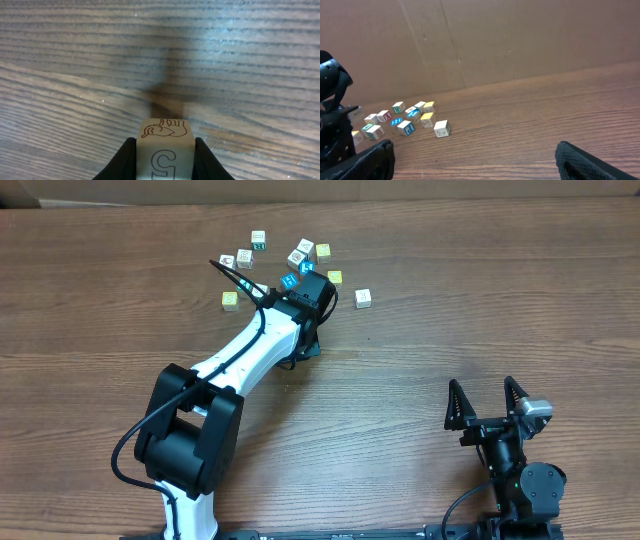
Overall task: Form a circle
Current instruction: 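Lower the '5' block onto the table and open the left gripper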
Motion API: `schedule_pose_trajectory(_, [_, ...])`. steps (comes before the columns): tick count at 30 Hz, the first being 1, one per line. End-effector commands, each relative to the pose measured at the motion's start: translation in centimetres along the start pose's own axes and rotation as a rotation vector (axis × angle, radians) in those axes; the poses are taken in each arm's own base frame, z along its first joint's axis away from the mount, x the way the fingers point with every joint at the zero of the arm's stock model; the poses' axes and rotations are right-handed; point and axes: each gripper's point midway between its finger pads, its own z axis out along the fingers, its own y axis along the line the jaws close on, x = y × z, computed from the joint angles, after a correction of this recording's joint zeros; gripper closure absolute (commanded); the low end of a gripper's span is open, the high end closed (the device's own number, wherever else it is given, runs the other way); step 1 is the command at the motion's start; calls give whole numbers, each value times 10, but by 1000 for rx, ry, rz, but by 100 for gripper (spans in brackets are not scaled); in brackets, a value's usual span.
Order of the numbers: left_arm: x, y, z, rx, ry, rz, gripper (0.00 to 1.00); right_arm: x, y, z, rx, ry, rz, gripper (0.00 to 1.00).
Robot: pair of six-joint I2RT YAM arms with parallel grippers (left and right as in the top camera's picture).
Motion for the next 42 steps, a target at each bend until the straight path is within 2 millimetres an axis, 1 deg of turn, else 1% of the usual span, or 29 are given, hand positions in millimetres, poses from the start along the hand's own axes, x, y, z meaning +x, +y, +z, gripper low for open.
schedule_pose_trajectory(1, [-2, 0, -3, 19, -9, 9, 80, 1, -1, 0, 3, -5, 3, 0])
schedule_pose_trajectory(6, [-6, -3, -4, 35, -23, 4, 79, 1, -1, 0, 3, -5, 3, 0])
schedule_pose_trajectory(11, [-3, -2, 0, 32, -18, 5, 80, 1, -1, 0, 3, -5, 3, 0])
schedule_pose_trajectory(15, [-2, -4, 4, 46, -24, 2, 79, 1, -1, 0, 3, -5, 3, 0])
schedule_pose_trajectory(21, [-4, -7, 4, 60, -34, -2, 79, 1, -1, 0, 3, -5, 3, 0])
schedule_pose_trajectory(25, [3, -9, 8, 77, -10, 1, 83, 1, -1, 0, 3, -5, 3, 0])
schedule_pose_trajectory(29, [5, -8, 11, 75, -8, 2, 83, 1, -1, 0, 3, -5, 3, 0])
schedule_pose_trajectory(34, [2, -7, 11, 74, -15, -5, 81, 1, -1, 0, 3, -5, 3, 0])
schedule_pose_trajectory(38, [-2, -5, 12, 75, -23, -14, 82, 1, -1, 0, 3, -5, 3, 0])
schedule_pose_trajectory(42, [-4, -5, 12, 79, -27, -1, 79, 1, -1, 0, 3, -5, 3, 0])
